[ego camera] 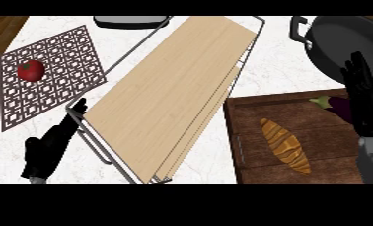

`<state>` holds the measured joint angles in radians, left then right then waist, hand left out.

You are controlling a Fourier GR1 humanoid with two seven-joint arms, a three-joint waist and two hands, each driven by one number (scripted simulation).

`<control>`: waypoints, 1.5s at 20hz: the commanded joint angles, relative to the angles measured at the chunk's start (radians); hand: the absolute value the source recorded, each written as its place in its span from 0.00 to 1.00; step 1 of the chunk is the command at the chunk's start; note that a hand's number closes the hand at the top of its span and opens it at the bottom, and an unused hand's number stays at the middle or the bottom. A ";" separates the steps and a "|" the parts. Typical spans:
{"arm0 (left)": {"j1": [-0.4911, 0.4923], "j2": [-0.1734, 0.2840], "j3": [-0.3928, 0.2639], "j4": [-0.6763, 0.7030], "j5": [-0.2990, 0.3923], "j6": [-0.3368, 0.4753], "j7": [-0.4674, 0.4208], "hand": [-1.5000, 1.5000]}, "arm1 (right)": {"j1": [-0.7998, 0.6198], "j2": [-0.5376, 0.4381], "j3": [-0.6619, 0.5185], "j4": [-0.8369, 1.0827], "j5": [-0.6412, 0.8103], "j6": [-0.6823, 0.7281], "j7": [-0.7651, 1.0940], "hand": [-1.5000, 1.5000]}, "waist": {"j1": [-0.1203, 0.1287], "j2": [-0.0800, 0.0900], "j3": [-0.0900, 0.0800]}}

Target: Pick the croissant from the tray and place it in the tiered shelf

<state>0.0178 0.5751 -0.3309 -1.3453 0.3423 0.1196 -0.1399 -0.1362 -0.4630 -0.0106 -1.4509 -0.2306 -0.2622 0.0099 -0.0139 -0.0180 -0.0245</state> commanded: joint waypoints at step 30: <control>-0.092 -0.136 -0.015 0.003 -0.100 0.047 0.142 0.50 | 0.149 -0.585 0.064 -0.404 0.226 0.532 0.368 0.00 | 0.021 0.019 0.018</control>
<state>-0.0534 0.4401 -0.3545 -1.3628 0.2404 0.1757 -0.0025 0.0457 -0.9359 0.0058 -1.7805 -0.1621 0.2779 0.2581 -0.0016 -0.0037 -0.0039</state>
